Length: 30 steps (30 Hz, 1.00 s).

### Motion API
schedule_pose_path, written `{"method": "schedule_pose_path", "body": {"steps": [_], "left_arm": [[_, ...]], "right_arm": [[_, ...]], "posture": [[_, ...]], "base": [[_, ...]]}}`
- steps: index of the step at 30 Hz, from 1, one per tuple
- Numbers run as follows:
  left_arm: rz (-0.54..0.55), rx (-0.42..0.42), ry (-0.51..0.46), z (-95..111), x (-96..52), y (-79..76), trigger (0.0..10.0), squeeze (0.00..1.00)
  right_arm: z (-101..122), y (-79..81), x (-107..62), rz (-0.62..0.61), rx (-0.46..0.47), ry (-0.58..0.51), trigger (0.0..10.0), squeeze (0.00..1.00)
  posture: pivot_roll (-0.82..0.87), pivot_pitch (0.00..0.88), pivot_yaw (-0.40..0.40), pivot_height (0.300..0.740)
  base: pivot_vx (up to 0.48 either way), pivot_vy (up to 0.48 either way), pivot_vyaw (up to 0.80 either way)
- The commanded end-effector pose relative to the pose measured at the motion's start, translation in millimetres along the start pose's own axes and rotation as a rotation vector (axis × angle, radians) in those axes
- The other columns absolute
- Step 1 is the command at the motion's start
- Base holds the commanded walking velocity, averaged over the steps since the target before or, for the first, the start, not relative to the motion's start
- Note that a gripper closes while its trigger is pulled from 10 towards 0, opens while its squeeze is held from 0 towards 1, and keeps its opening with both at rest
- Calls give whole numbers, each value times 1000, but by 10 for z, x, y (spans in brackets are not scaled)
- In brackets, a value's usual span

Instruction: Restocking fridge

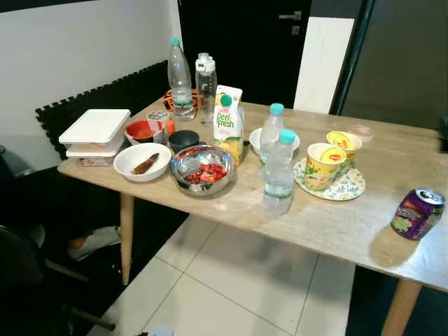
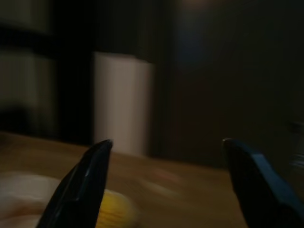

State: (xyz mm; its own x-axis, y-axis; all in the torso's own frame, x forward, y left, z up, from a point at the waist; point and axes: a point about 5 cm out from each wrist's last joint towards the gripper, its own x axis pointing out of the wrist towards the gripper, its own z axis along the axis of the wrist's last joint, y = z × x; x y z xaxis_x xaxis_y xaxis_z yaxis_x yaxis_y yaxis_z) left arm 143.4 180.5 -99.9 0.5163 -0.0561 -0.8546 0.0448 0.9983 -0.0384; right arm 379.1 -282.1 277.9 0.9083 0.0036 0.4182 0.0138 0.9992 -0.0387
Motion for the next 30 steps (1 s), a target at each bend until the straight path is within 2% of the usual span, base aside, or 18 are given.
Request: {"method": "schedule_pose_path", "body": {"steps": [1,3,4,5,6,7,10,13,15,16,17,18,24,30], "left_arm": [[-1,6,20,-63,-11,-5,10000,0],[-1,6,20,-63,-11,-5,10000,0],[-2,7,23,-76,-14,-9,10000,0],[-2,7,23,-76,-14,-9,10000,0],[-4,9,27,-97,-18,-12,10000,0],[-4,10,30,-111,-21,-15,10000,0],[-5,10,33,-126,-25,-15,10000,0],[-5,9,42,-180,-40,-12,10000,0],[-4,8,43,-188,-43,-10,10000,0],[-2,6,45,-203,-48,-5,10000,0],[-2,6,45,-203,-48,-5,10000,0],[-1,4,49,-227,-55,-2,10000,0],[-4,2,59,-296,-77,2,10000,0],[-3,5,74,-382,-108,21,10000,0]], "right_arm": [[109,343,118,214,97,-50,10000,984],[109,343,118,214,97,-50,10000,984],[84,507,138,303,131,-41,10000,0],[84,507,138,303,131,-41,10000,0],[47,663,153,385,160,-26,10000,0],[23,750,158,431,176,-16,10000,0],[5,844,165,479,202,-9,10000,0],[-1,1029,227,539,307,15,10000,0],[4,1060,239,550,327,21,10000,0],[-25,1128,236,582,309,53,10000,0],[-25,1128,236,582,309,53,10000,0],[-175,1249,173,633,250,135,10000,0],[-289,1368,111,664,302,175,10000,0],[-284,1405,124,663,331,178,10000,0]], "posture": [[-89,9,4,734],[-89,9,4,734],[-90,14,4,734],[-90,14,4,734],[-89,21,4,734],[-89,21,4,734],[-86,29,2,734],[-77,44,-2,734],[-77,44,-2,734],[-78,51,-4,734],[-78,51,-4,734],[-79,56,-5,734],[-72,86,-2,734],[-66,116,-2,734]], "base": [[0,0,0],[0,0,0],[0,0,0],[0,0,0],[0,0,0],[0,0,0],[0,0,0],[0,0,0],[0,0,0],[0,0,0],[0,0,0],[0,0,0],[0,0,0],[0,0,0]]}}
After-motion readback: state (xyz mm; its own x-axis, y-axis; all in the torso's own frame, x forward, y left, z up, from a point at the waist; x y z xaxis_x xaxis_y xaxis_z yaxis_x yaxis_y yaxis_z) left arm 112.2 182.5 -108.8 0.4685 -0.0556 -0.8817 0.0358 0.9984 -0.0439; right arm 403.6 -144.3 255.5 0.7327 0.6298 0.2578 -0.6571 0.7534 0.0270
